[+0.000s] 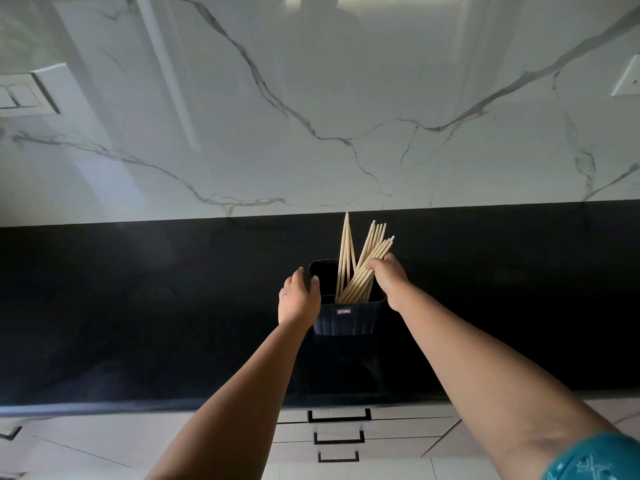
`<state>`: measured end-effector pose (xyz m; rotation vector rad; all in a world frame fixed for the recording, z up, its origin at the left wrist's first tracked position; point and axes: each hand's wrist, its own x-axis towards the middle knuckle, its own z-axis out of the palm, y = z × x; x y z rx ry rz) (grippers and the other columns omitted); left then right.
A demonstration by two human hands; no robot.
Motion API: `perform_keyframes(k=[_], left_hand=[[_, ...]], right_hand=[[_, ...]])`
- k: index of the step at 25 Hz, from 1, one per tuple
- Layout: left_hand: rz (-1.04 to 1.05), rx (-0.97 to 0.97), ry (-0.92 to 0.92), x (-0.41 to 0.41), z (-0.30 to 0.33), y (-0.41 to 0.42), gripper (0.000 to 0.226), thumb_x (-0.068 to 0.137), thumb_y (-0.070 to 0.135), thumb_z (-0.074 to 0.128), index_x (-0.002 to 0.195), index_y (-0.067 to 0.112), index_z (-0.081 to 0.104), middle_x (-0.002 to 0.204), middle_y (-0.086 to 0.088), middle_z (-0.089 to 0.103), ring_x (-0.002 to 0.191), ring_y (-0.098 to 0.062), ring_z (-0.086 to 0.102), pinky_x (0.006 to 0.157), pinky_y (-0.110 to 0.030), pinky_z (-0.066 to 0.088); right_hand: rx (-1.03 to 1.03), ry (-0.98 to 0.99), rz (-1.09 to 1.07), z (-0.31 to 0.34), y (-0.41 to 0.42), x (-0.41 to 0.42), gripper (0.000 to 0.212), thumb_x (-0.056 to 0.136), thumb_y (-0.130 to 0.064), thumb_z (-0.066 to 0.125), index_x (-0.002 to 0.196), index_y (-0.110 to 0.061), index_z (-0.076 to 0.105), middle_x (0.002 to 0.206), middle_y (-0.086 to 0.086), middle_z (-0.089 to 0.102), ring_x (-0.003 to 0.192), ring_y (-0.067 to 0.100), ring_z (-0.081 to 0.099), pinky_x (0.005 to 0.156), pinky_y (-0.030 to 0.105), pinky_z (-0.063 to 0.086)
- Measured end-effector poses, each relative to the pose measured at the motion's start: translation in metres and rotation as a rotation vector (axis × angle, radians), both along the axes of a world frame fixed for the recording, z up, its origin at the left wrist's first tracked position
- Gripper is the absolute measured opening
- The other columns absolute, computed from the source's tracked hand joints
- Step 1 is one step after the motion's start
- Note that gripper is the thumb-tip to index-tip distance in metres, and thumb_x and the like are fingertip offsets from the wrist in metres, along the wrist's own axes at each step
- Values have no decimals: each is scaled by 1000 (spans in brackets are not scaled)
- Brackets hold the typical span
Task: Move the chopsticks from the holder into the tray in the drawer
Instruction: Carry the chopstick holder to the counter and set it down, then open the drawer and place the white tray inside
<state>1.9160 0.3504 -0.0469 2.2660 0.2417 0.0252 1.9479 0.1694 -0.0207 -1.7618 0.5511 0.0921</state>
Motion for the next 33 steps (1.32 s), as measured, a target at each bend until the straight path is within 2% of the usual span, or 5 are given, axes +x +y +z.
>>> perform_keyframes(k=[11,23,27,30,33], left_hand=[[-163,412,-61,27,24,-37,81,85,47,55,150,21,14,148,-2,43,148,-30,10,110,-64,-15],[-18,243,-417,-43,-2,7,50,89,41,54,134,20,44,131,-3,52,119,-23,44,96,-42,42],[-466,253,-764,-135,-53,11,14,91,25,54,98,13,55,89,-8,58,78,-21,51,67,-33,44],[-805,273,-444,-198,-102,8,7,90,23,51,94,18,51,82,-5,62,71,-24,59,59,-34,52],[-836,522,53,-213,-143,19,43,92,26,44,133,14,47,136,-5,51,125,-31,50,98,-37,47]], right_hand=[[-588,-250,271,7,12,16,64,86,-38,66,143,-33,37,133,-2,59,124,23,53,99,42,48],[-679,-562,-63,-31,-15,-80,25,90,-23,60,113,-12,57,100,7,60,96,24,55,80,39,51],[-809,-834,401,-85,13,-177,8,89,-24,52,93,-17,50,85,2,51,76,21,47,70,34,37],[-783,-594,738,-138,26,-233,13,76,-20,53,89,-17,53,89,2,52,81,23,51,69,39,48],[-871,-172,876,-167,23,-240,35,82,-17,51,116,-12,55,123,6,53,117,26,51,100,34,43]])
